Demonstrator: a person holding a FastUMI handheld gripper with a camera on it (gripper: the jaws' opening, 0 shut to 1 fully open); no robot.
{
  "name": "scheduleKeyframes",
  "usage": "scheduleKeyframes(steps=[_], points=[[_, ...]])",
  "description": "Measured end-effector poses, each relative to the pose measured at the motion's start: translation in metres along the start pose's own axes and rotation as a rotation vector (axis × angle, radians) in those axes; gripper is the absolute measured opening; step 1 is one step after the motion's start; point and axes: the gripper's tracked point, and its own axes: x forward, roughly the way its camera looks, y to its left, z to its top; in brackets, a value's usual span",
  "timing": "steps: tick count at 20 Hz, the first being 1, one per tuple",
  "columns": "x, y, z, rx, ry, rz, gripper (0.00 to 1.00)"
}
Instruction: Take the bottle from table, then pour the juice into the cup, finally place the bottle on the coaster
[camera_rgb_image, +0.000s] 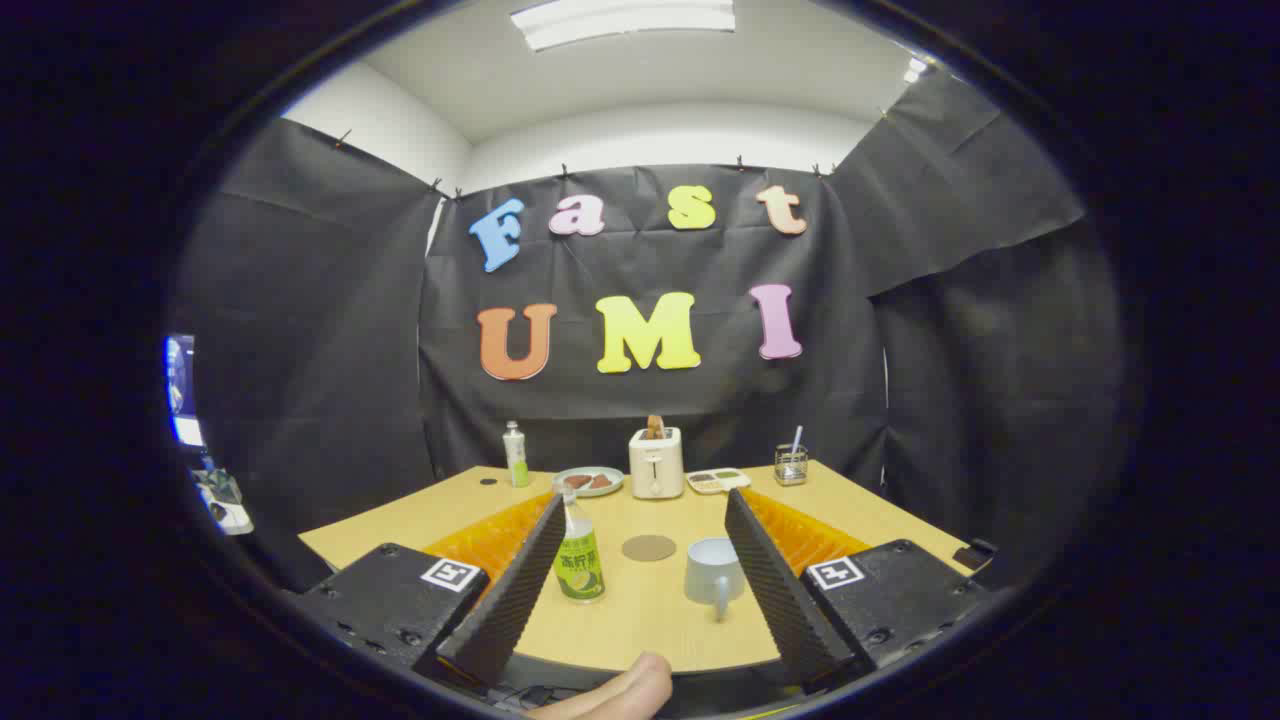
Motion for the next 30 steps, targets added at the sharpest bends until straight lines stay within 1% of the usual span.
scheduleKeyframes(steps=[5,8,15,21,25,30], points=[[0.004,0.012,-0.006,-0.072,0.039,-0.005,1.00],[0.005,0.016,-0.004,-0.103,0.033,-0.015,1.00],[0.006,0.026,-0.006,-0.076,0.018,0.012,1.00],[0.016,0.031,-0.021,-0.045,0.050,0.020,1.00],[0.031,0.040,-0.036,-0.036,0.078,0.032,1.00],[0.062,0.059,-0.065,-0.078,0.122,0.046,1.00]])
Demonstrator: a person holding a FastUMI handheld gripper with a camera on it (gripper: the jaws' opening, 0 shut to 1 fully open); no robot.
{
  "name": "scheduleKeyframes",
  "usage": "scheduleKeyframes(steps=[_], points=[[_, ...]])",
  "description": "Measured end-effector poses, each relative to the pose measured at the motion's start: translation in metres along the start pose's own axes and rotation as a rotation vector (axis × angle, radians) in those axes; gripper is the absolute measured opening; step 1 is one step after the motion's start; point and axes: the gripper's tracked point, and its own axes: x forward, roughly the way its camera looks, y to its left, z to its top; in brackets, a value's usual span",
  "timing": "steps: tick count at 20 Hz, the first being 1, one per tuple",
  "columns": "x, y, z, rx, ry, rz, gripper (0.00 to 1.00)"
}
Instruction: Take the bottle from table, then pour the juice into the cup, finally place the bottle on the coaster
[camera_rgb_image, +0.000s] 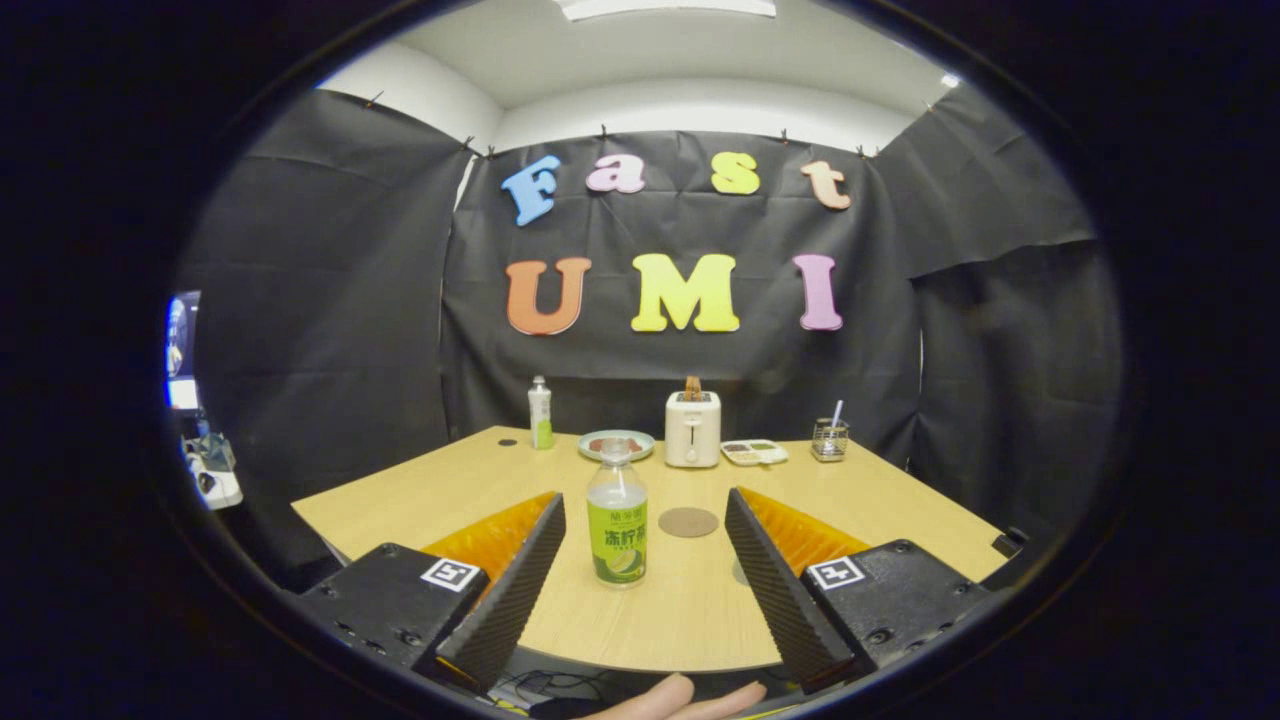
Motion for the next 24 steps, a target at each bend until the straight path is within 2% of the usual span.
scheduleKeyframes(steps=[10,18,24], points=[[0.075,0.035,-0.034,0.050,0.045,0.038,1.00],[0.121,0.032,-0.058,0.079,0.053,0.033,1.00],[0.152,0.029,-0.052,0.053,0.043,0.019,1.00]])
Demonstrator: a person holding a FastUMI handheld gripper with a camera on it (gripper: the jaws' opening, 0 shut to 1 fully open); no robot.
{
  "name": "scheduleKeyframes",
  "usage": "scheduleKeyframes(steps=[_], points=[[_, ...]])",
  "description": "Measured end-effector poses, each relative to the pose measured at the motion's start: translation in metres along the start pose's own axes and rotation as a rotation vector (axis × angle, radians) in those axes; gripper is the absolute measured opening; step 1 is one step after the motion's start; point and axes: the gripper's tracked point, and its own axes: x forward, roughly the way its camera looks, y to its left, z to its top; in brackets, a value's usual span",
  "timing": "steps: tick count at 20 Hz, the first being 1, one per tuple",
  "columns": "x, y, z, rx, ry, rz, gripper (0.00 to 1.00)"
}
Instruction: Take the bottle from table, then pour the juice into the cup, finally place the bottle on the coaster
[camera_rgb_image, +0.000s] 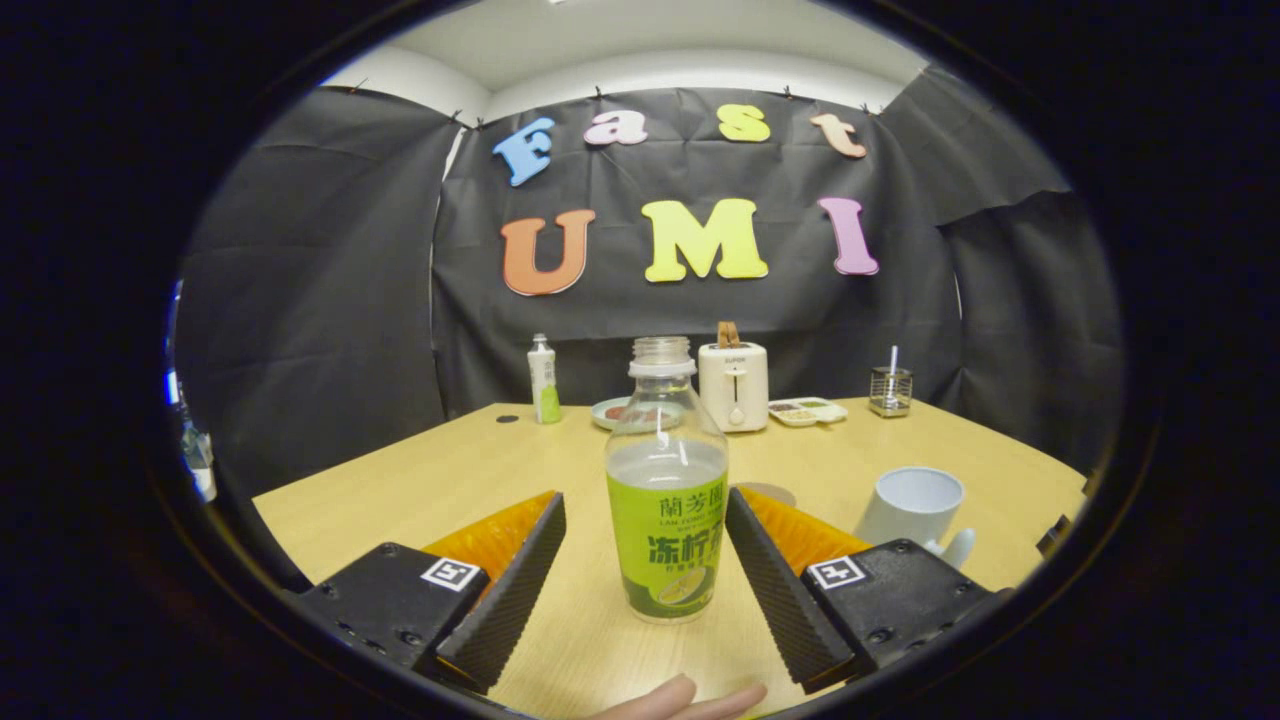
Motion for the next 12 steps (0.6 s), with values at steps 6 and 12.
scheduleKeyframes(steps=[6,12], points=[[0.036,-0.003,0.002,-0.053,0.038,-0.062,1.00],[0.038,-0.003,0.011,-0.105,0.020,-0.067,1.00]])
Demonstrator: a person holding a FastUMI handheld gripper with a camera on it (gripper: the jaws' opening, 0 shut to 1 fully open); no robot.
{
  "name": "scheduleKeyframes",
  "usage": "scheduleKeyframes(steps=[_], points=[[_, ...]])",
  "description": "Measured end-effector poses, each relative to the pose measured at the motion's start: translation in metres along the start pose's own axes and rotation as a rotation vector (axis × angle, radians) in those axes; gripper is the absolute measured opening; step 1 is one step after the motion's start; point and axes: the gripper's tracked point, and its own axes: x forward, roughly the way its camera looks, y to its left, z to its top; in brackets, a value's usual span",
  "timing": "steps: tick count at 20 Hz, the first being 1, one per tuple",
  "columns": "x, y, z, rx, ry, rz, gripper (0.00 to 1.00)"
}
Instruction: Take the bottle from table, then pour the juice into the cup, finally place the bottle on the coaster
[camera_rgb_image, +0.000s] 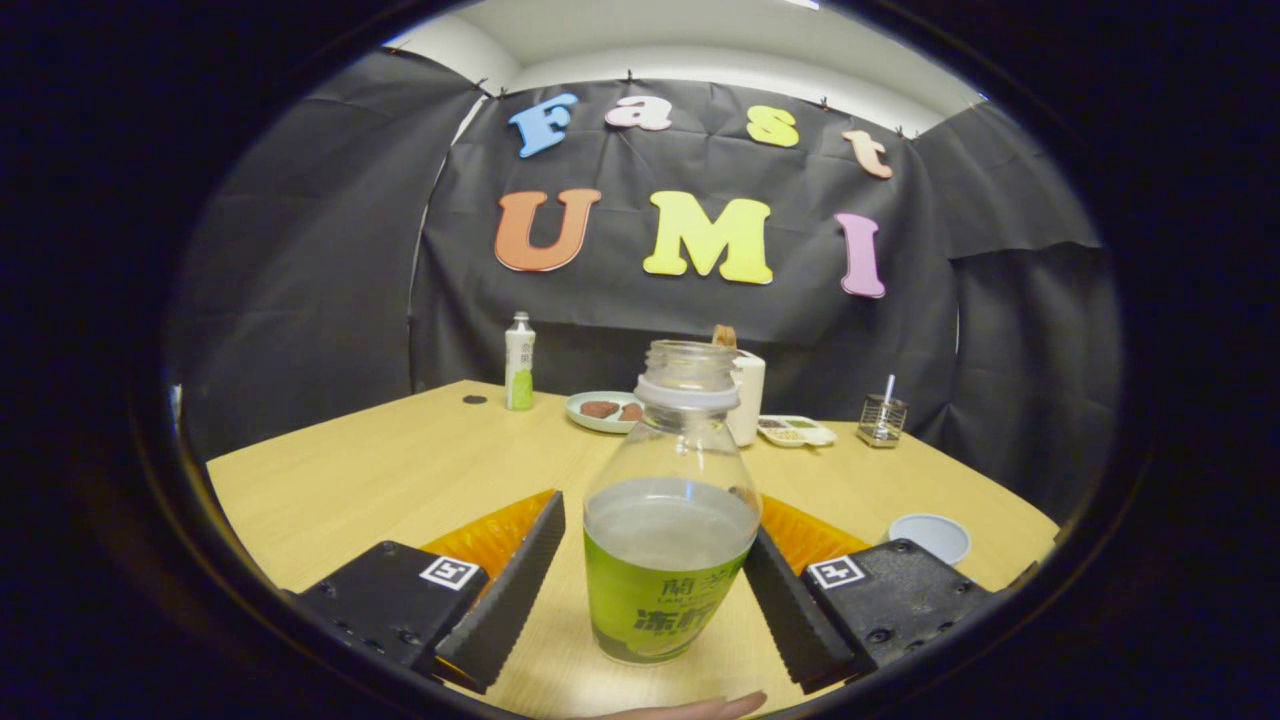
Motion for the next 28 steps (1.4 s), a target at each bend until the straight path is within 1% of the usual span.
scheduleKeyframes(steps=[3,5,8,12,18,20,22,28], points=[[-0.001,-0.004,-0.002,0.012,0.009,0.014,0.99],[-0.004,-0.002,-0.001,0.050,0.013,0.043,0.92],[-0.014,0.007,-0.001,0.131,0.028,0.111,0.83],[-0.027,0.011,0.002,0.188,0.027,0.148,0.83],[-0.042,0.011,0.012,0.181,0.010,0.163,0.82],[-0.044,0.008,0.016,0.207,0.020,0.172,0.82],[-0.045,0.005,0.018,0.278,0.032,0.199,0.81],[-0.044,-0.012,0.020,0.558,0.061,0.280,0.79]])
